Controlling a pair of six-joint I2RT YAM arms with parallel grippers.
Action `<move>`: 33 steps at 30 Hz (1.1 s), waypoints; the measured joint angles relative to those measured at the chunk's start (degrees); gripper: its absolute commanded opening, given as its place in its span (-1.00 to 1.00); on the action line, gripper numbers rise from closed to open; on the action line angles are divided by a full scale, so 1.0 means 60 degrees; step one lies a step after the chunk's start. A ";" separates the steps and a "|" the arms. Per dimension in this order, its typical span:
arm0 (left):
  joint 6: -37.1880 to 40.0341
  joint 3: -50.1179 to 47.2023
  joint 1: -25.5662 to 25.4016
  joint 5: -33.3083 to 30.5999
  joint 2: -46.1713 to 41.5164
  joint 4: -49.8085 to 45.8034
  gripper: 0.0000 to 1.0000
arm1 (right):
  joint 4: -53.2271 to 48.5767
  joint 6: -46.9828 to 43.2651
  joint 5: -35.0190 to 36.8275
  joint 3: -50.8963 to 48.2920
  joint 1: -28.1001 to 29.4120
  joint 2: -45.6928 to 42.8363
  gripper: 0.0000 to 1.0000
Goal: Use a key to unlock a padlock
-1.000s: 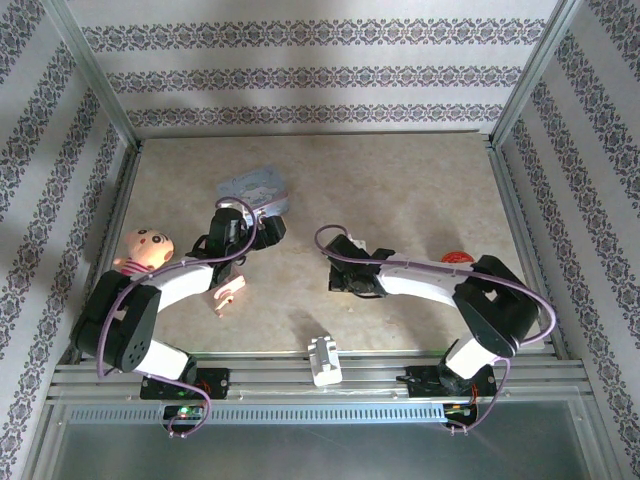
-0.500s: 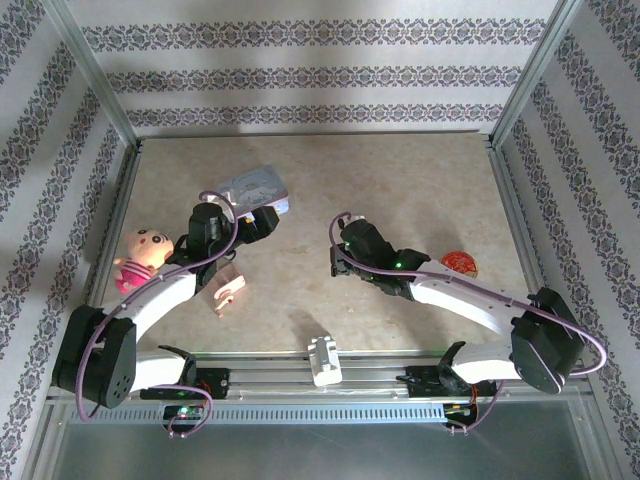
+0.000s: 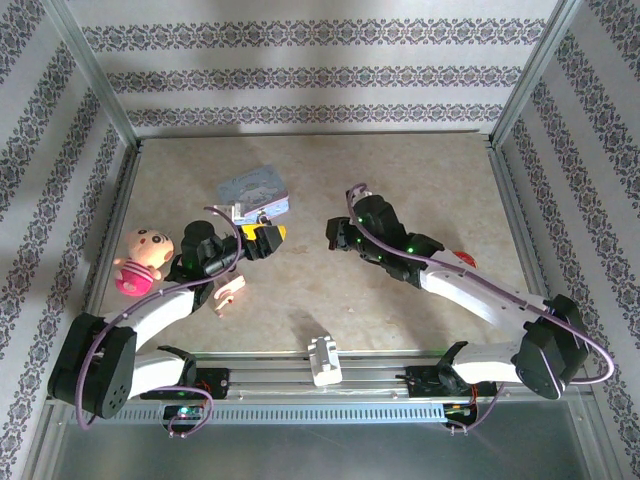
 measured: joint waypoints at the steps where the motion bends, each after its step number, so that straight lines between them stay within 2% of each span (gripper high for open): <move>1: 0.0102 -0.0011 -0.0051 0.0127 0.0080 0.0240 0.84 | 0.0033 0.0135 -0.0073 0.0000 -0.0051 -0.0047 -1.00; 3: 0.0390 -0.0011 -0.0248 0.0346 0.0299 0.0794 0.82 | 0.0084 0.0419 -0.0178 0.0004 -0.0076 -0.0146 -1.00; 10: 0.1807 -0.0036 -0.1497 0.0514 0.1370 0.2881 0.56 | 0.0175 0.1220 -0.0324 0.0011 -0.0098 -0.0321 -1.00; 20: 0.3140 -0.0004 -0.2233 0.0630 0.3555 0.5588 0.21 | 0.0441 0.1818 -0.0335 0.0011 -0.0098 -0.0466 -1.00; 25: 0.3344 0.0219 -0.2386 0.0681 0.4331 0.6167 0.20 | 0.0539 0.1934 -0.0390 0.0011 -0.0098 -0.0488 -1.00; 33: 0.3807 0.0667 -0.2419 0.0499 0.4674 0.6506 0.21 | 0.0608 0.2076 -0.0397 0.0000 -0.0098 -0.0597 -1.00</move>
